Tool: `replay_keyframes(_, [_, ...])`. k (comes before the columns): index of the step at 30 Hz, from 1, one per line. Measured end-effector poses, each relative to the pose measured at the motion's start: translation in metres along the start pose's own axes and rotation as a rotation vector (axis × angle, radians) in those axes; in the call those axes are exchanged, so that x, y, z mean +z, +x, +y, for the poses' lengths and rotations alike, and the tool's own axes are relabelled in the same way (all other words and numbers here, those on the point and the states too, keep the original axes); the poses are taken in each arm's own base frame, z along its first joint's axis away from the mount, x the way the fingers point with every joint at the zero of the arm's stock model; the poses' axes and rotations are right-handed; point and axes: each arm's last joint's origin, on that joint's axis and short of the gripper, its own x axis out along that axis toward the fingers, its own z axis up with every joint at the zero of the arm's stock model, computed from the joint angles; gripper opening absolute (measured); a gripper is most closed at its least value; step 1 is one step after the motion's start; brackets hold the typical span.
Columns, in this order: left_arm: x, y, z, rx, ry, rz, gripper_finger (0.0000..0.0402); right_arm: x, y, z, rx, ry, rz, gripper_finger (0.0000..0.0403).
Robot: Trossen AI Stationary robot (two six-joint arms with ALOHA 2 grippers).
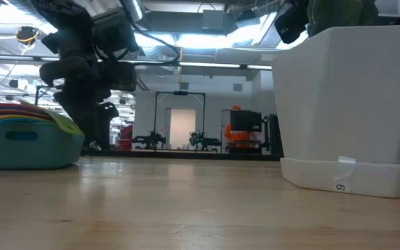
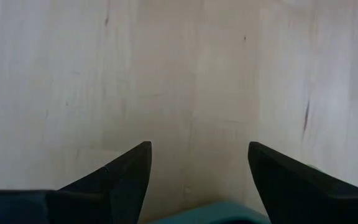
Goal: Nest measuring cups in basket
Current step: Adjust the green measuring cup
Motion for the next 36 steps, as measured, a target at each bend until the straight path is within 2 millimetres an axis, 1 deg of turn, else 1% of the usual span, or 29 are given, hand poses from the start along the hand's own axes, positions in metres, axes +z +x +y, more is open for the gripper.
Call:
replay_keyframes(7, [0.002, -0.001, -0.002, 0.011, 0.006, -0.006, 0.0261, 0.0, 0.0, 0.0, 0.0, 0.0, 0.0, 0.0094])
replay_keyframes(13, [0.026, -0.014, -0.006, 0.043, 0.051, -0.094, 0.0261, 0.0, 0.0, 0.0, 0.0, 0.0, 0.0, 0.0094])
replay_keyframes(18, [0.048, -0.028, -0.009, 0.121, 0.11, -0.18, 0.0261, 0.0, 0.0, 0.0, 0.0, 0.0, 0.0, 0.0094])
replay_keyframes(21, [0.057, -0.035, -0.01, 0.197, 0.144, -0.216, 0.0261, 0.0, 0.0, 0.0, 0.0, 0.0, 0.0, 0.0094])
replay_keyframes(24, [0.06, -0.038, -0.01, 0.237, 0.182, -0.227, 0.0261, 0.0, 0.0, 0.0, 0.0, 0.0, 0.0, 0.0094])
replay_keyframes(29, [0.058, -0.036, -0.009, 0.26, 0.216, -0.192, 0.0261, 0.0, 0.0, 0.0, 0.0, 0.0, 0.0, 0.0094])
replay_keyframes(32, [0.056, -0.028, -0.006, 0.277, 0.212, -0.14, 0.0261, 0.0, 0.0, 0.0, 0.0, 0.0, 0.0, 0.0094])
replay_keyframes(36, [0.053, -0.012, -0.002, 0.284, 0.223, -0.062, 0.0261, 0.0, 0.0, 0.0, 0.0, 0.0, 0.0, 0.0094])
